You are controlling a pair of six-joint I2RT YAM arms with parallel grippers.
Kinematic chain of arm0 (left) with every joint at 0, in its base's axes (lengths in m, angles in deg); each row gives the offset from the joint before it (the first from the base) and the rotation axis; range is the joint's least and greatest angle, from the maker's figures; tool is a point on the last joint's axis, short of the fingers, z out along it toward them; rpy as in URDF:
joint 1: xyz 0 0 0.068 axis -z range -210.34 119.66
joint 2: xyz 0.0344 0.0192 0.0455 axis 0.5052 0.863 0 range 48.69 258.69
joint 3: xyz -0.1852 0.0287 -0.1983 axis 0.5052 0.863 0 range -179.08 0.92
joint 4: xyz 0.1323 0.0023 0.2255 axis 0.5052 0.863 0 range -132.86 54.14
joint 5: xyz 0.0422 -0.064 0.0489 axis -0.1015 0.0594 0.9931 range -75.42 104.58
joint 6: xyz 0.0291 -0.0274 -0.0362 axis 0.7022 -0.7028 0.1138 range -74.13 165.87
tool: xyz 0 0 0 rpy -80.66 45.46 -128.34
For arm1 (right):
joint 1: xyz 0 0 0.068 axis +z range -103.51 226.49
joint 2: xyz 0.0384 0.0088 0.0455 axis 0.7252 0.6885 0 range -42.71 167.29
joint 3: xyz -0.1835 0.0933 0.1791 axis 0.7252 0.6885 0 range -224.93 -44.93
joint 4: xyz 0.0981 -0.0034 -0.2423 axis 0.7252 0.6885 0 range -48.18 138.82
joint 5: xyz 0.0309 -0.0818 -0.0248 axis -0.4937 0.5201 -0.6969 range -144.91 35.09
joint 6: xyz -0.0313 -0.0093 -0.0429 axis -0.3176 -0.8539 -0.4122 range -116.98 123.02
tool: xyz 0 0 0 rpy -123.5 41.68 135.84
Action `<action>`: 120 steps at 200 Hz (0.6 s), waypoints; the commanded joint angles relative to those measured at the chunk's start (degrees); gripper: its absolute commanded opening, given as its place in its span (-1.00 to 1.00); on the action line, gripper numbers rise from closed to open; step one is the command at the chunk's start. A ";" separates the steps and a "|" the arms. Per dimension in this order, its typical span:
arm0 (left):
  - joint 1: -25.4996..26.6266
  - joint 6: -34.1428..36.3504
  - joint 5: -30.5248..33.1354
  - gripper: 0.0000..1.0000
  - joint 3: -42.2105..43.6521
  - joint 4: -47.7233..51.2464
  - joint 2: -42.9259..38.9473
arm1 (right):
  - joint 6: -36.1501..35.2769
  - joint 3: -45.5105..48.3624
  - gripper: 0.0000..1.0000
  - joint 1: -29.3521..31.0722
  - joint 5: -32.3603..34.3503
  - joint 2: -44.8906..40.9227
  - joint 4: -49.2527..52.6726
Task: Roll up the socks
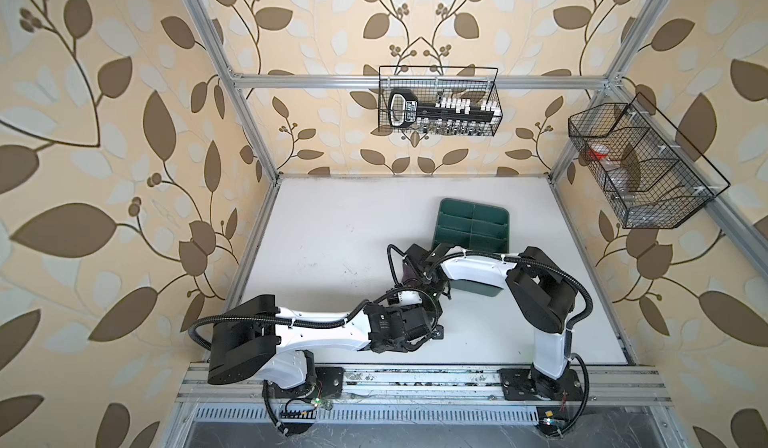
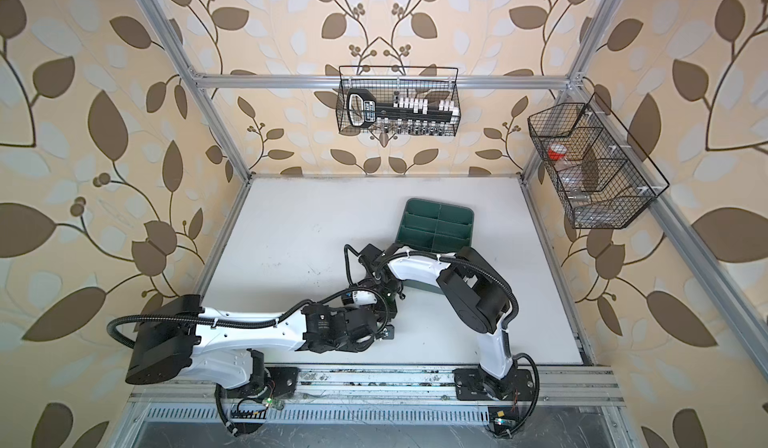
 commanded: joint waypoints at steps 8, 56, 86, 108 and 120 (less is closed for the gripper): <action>-4.13 0.07 -12.61 0.14 2.00 -3.09 -4.65 | -1.49 1.08 -1.00 -0.43 1.63 0.21 1.30; -5.13 -0.65 -9.57 -0.02 3.88 -8.42 -3.32 | -1.76 1.08 -1.00 -0.42 1.12 0.39 1.70; -5.10 -1.82 -5.71 -0.16 2.76 -9.89 -0.31 | -2.03 0.99 -1.00 -0.43 0.99 0.65 2.09; -5.11 -2.37 -4.40 -0.24 1.21 -9.40 2.19 | -2.20 0.97 -1.00 -0.45 0.56 0.48 2.38; -5.11 -2.84 -3.12 -0.24 0.89 -9.76 2.83 | -2.29 1.08 -1.00 -0.42 0.30 0.20 2.44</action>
